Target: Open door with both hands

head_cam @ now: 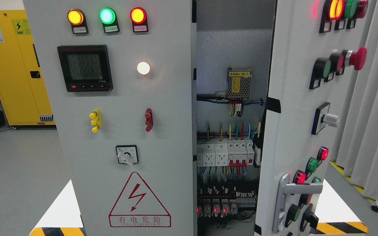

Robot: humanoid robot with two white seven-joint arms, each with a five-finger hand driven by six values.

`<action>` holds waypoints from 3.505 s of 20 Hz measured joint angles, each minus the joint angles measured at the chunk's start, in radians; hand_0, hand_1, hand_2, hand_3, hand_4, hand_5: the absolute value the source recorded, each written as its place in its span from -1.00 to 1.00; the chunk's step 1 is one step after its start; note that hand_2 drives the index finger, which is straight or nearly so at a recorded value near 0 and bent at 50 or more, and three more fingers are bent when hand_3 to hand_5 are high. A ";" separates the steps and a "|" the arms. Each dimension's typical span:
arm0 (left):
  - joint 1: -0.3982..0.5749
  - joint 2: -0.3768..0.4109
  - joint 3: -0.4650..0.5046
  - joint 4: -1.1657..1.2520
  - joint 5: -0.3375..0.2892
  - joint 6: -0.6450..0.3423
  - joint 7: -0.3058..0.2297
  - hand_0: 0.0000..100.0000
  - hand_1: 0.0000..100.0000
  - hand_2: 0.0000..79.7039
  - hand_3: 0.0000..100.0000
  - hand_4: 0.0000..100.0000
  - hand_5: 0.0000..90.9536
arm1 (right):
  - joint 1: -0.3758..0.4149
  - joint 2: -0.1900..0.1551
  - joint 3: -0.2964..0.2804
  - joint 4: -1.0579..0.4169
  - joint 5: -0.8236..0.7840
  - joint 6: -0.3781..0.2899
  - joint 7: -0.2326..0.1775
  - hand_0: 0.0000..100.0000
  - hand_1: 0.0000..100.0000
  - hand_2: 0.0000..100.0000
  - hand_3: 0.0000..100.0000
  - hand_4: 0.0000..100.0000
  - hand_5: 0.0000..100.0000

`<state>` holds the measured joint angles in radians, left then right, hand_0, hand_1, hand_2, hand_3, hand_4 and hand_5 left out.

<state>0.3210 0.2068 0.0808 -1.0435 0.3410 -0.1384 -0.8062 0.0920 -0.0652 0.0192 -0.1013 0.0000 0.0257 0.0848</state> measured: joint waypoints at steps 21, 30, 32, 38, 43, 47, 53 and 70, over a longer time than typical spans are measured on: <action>-0.156 0.494 -0.133 -0.724 0.542 0.207 -0.005 -1.00 -1.00 -1.00 -1.00 -1.00 -1.00 | 0.000 0.001 -0.016 0.000 0.000 0.000 0.000 -0.60 -0.76 -1.00 -1.00 -1.00 -1.00; -0.589 0.566 -0.238 -0.814 0.753 0.412 -0.001 -1.00 -1.00 -1.00 -1.00 -1.00 -1.00 | 0.001 0.003 -0.018 0.000 0.000 0.000 0.000 -0.60 -0.76 -1.00 -1.00 -1.00 -1.00; -0.674 0.565 -0.267 -0.824 0.773 0.433 0.000 -1.00 -1.00 -1.00 -1.00 -1.00 -1.00 | 0.001 0.003 -0.018 0.000 0.000 0.000 0.000 -0.60 -0.76 -1.00 -1.00 -1.00 -1.00; -0.915 0.524 -0.358 -0.814 0.803 0.516 0.005 -1.00 -1.00 -1.00 -1.00 -1.00 -1.00 | 0.001 0.003 -0.019 0.000 0.000 0.000 0.000 -0.60 -0.76 -1.00 -1.00 -1.00 -1.00; -1.083 0.452 -0.419 -0.772 0.802 0.584 0.011 -1.00 -1.00 -1.00 -1.00 -1.00 -1.00 | 0.001 0.003 -0.019 0.000 0.000 0.000 0.000 -0.60 -0.76 -1.00 -1.00 -1.00 -1.00; -1.189 0.392 -0.462 -0.722 0.794 0.604 0.014 -1.00 -1.00 -1.00 -1.00 -1.00 -1.00 | 0.001 0.003 -0.019 0.000 0.000 0.000 0.000 -0.60 -0.76 -1.00 -1.00 -1.00 -1.00; -1.319 0.287 -0.525 -0.624 0.778 0.636 0.043 -1.00 -1.00 -1.00 -1.00 -1.00 -1.00 | 0.001 0.004 -0.019 0.000 0.000 0.000 0.000 -0.60 -0.76 -1.00 -1.00 -1.00 -1.00; -1.457 0.023 -0.620 -0.444 0.678 0.681 0.051 -1.00 -1.00 -1.00 -1.00 -1.00 -1.00 | 0.001 0.003 -0.019 0.000 0.000 0.000 0.000 -0.60 -0.75 -1.00 -1.00 -1.00 -1.00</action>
<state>-1.1359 0.2298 -0.5388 -1.4874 1.0193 0.5422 -0.7551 0.0926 -0.0624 0.0000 -0.1012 0.0000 0.0252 0.0850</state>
